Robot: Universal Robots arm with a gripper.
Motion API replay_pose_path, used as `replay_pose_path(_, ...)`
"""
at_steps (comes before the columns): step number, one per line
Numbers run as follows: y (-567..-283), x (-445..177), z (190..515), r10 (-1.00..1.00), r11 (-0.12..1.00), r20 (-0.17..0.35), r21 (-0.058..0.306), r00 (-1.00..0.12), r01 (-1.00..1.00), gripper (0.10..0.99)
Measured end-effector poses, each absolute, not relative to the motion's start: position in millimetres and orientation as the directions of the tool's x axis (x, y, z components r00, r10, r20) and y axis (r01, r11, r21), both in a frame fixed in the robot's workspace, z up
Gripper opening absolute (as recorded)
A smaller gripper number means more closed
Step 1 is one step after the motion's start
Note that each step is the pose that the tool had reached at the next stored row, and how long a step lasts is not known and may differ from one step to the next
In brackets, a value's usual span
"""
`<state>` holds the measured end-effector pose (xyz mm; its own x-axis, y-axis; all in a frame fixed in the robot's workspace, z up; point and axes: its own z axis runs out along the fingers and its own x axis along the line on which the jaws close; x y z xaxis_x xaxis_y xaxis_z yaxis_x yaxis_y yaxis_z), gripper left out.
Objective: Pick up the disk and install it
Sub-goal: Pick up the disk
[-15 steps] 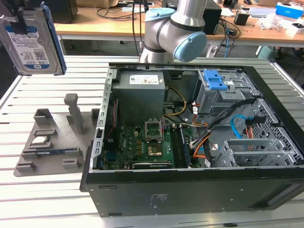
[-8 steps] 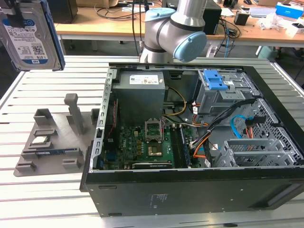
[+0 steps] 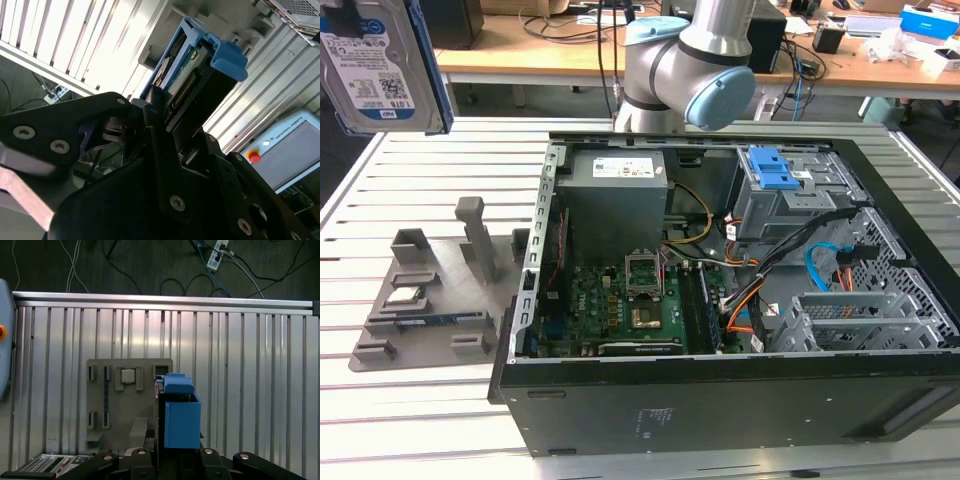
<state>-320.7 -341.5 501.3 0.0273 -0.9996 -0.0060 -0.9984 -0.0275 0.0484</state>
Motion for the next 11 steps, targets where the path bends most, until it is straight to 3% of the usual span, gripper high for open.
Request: replay_pose_path(11,-341.6,-315.6,501.3,-1.000,-0.028,-0.006,0.048,0.027,-0.998,0.349)
